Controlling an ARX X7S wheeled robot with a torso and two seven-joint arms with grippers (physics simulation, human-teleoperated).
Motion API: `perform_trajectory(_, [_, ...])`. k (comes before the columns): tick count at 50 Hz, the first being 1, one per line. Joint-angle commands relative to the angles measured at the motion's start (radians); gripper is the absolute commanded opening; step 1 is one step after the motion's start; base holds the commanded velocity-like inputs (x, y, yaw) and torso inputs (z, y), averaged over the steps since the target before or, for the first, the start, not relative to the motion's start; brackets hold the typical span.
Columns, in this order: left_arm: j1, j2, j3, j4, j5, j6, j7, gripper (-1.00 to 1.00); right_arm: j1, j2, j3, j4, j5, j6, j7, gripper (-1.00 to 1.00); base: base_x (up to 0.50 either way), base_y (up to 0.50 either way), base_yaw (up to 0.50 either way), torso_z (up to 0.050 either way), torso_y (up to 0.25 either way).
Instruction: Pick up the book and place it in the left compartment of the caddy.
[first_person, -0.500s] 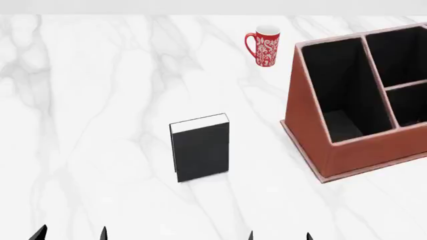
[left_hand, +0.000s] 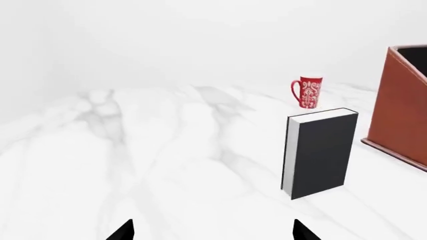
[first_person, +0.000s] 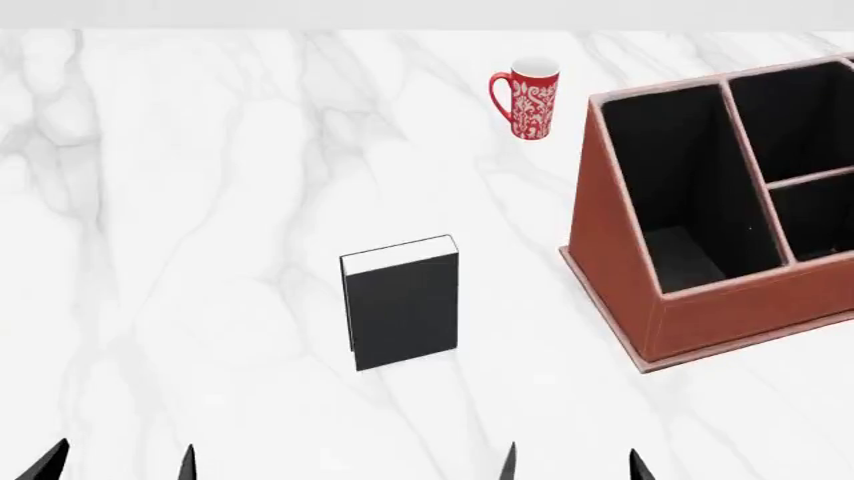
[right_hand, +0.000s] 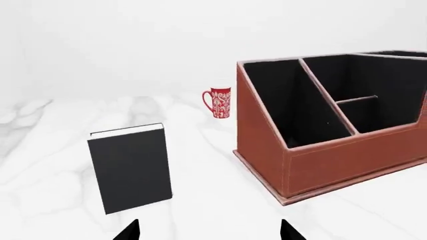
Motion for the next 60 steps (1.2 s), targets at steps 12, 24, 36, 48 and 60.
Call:
perform_trajectory(12, [0.031,-0.08,-0.024,0.466,-0.023,-0.403,-0.055,1.0,-0.054,0.074,-0.028,-0.54,0.072,0.37,0.081,1.0,0.0,0.0,0.0,0.0,0.0])
perform_trajectory(24, [0.054,-0.088,-0.062,0.57,-0.08,-0.468,-0.046,1.0,-0.064,0.093,-0.002,-0.616,0.108,0.422,0.096,1.0,0.0,0.0,0.0,0.0,0.0])
perform_trajectory(36, [0.065,-0.093,-0.092,0.615,-0.11,-0.476,-0.052,1.0,-0.109,0.127,-0.006,-0.652,0.133,0.332,0.058,1.0,0.15,0.0,0.0,0.0,0.0])
perform_trajectory(48, [0.092,-0.098,-0.11,0.657,-0.134,-0.463,-0.057,1.0,-0.133,0.142,0.005,-0.696,0.153,0.325,0.07,1.0,0.5,0.0,0.0,0.0,0.0])
perform_trajectory(60, [0.092,-0.106,-0.1,0.652,-0.137,-0.457,-0.069,1.0,-0.131,0.153,0.013,-0.7,0.151,0.317,0.102,1.0,0.46,0.0,0.0,0.0,0.0])
